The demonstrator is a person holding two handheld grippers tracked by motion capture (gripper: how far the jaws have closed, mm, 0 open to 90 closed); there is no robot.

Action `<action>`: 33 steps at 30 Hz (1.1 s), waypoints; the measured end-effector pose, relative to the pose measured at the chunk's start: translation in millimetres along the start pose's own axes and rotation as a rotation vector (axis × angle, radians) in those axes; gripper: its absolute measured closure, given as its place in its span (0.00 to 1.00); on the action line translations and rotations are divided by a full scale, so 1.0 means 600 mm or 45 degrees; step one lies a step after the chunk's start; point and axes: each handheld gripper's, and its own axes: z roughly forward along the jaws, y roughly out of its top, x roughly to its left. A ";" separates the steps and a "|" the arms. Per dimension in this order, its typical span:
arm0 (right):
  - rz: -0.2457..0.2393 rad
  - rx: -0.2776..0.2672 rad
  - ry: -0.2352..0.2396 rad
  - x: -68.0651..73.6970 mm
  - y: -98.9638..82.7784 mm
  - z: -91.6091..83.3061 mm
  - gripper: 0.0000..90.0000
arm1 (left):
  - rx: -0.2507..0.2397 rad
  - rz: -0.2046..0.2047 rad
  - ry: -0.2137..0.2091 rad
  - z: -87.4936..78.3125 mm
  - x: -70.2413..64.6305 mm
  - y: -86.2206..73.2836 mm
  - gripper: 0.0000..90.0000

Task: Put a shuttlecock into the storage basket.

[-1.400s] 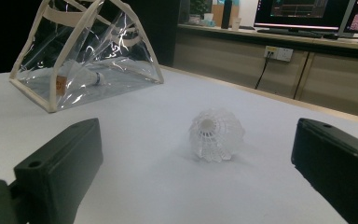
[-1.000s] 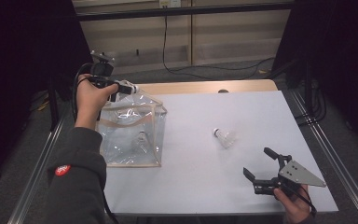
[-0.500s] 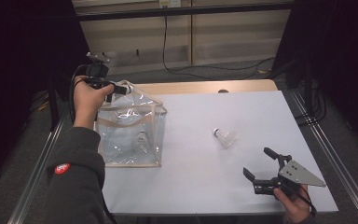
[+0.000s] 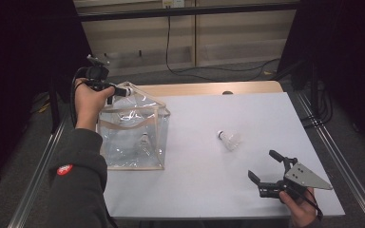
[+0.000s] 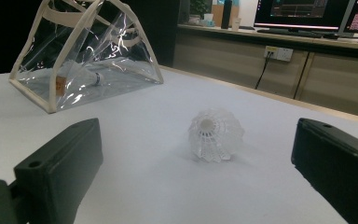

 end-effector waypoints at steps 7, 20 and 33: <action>0.002 0.002 0.002 -0.001 0.000 0.000 0.02 | -0.013 -0.011 0.019 0.003 0.006 -0.002 0.93; -0.002 -0.003 -0.001 0.000 0.000 0.000 0.02 | -0.011 -0.007 -0.046 0.005 -0.005 -0.003 0.81; 0.005 -0.002 -0.002 0.000 0.001 -0.001 0.02 | -0.036 -0.031 -0.129 -0.004 -0.020 -0.006 0.66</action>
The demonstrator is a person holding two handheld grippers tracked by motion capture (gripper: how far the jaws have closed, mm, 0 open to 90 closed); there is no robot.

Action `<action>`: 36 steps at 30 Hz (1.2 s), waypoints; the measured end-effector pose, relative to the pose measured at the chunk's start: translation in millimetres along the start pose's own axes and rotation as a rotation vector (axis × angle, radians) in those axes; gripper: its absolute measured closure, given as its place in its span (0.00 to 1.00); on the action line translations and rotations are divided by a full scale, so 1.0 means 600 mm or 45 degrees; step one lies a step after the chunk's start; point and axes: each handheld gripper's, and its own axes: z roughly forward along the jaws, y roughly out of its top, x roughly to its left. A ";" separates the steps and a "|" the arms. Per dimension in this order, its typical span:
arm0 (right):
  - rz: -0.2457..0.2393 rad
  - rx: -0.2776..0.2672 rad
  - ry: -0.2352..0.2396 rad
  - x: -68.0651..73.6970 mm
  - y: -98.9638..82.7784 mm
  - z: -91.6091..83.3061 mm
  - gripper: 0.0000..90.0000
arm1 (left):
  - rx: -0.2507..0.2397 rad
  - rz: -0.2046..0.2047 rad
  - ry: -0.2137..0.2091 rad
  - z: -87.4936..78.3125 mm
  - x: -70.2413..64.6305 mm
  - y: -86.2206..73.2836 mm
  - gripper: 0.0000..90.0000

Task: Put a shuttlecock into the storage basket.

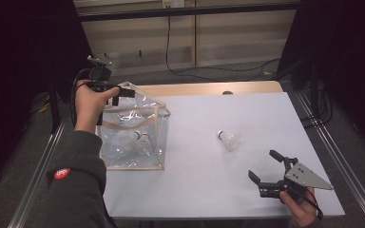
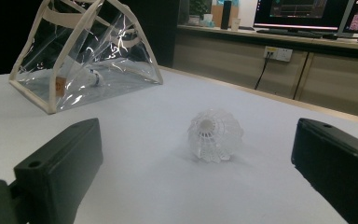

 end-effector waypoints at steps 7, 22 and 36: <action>0.002 0.001 -0.007 0.000 0.000 0.000 0.02 | 0.008 0.012 -0.044 -0.003 -0.010 -0.002 0.60; 0.002 -0.003 -0.002 0.000 0.001 -0.001 0.02 | 0.006 0.042 -0.142 0.004 -0.040 -0.004 0.50; -0.004 -0.003 -0.001 0.001 0.000 0.000 0.02 | -0.009 0.063 -0.219 0.007 -0.061 -0.012 0.40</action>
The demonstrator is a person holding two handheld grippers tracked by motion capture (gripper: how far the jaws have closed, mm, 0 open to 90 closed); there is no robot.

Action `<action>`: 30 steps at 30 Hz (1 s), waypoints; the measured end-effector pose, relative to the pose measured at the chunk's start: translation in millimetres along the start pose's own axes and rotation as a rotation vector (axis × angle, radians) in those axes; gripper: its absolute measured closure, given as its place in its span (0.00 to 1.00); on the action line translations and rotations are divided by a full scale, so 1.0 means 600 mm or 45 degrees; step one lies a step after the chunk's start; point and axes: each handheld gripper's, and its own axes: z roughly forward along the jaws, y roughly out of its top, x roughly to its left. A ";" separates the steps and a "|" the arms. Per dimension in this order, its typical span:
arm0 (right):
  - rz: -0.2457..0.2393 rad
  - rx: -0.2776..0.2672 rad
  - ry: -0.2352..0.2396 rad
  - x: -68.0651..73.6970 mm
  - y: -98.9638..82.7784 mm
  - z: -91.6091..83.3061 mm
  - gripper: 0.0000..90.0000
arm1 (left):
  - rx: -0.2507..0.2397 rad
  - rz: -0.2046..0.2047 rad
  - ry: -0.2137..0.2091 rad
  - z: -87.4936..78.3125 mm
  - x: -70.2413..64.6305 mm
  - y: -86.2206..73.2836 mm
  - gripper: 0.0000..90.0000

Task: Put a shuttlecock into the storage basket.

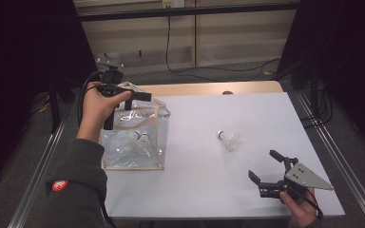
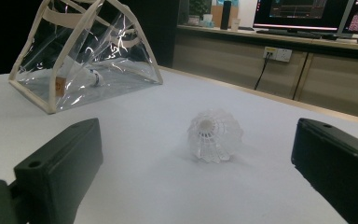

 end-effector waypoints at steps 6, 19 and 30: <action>-0.001 0.001 -0.003 0.000 0.000 0.000 0.02 | 0.001 0.009 -0.017 0.003 -0.010 -0.002 0.34; -0.003 0.001 -0.003 0.000 0.000 0.000 0.02 | -0.002 0.049 -0.058 0.013 -0.031 -0.008 0.26; -0.007 0.003 -0.002 0.000 0.000 0.000 0.02 | 0.020 0.097 -0.095 0.023 -0.049 -0.014 0.23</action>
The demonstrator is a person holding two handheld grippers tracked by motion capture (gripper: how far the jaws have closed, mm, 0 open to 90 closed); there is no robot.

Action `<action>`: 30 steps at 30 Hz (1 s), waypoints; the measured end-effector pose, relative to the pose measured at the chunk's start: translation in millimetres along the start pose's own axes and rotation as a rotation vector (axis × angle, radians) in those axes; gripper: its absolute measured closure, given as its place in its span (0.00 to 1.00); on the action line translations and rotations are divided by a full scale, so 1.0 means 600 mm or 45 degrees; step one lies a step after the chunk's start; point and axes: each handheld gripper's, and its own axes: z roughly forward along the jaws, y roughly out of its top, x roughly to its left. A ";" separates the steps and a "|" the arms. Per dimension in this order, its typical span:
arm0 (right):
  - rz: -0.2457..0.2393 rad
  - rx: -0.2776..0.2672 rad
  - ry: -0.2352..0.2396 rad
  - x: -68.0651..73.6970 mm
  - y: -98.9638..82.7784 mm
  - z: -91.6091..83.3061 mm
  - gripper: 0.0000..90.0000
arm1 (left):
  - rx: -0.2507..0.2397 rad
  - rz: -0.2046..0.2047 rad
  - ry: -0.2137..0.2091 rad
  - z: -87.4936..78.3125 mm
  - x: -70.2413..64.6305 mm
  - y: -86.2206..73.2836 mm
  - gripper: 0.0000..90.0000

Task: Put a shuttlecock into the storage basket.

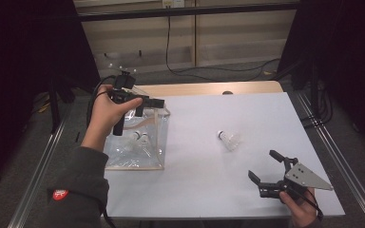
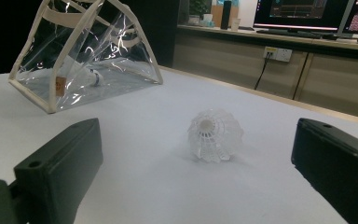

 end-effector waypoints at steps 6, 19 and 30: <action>-0.001 0.000 0.000 0.000 0.000 0.000 0.02 | 0.011 0.017 -0.021 0.008 -0.009 -0.002 0.23; -0.003 0.000 0.002 0.000 0.000 0.001 0.02 | 0.021 0.047 -0.058 0.022 -0.025 -0.007 0.21; -0.002 0.002 0.001 0.001 0.000 0.000 0.02 | 0.033 0.052 -0.087 0.033 -0.031 -0.018 0.19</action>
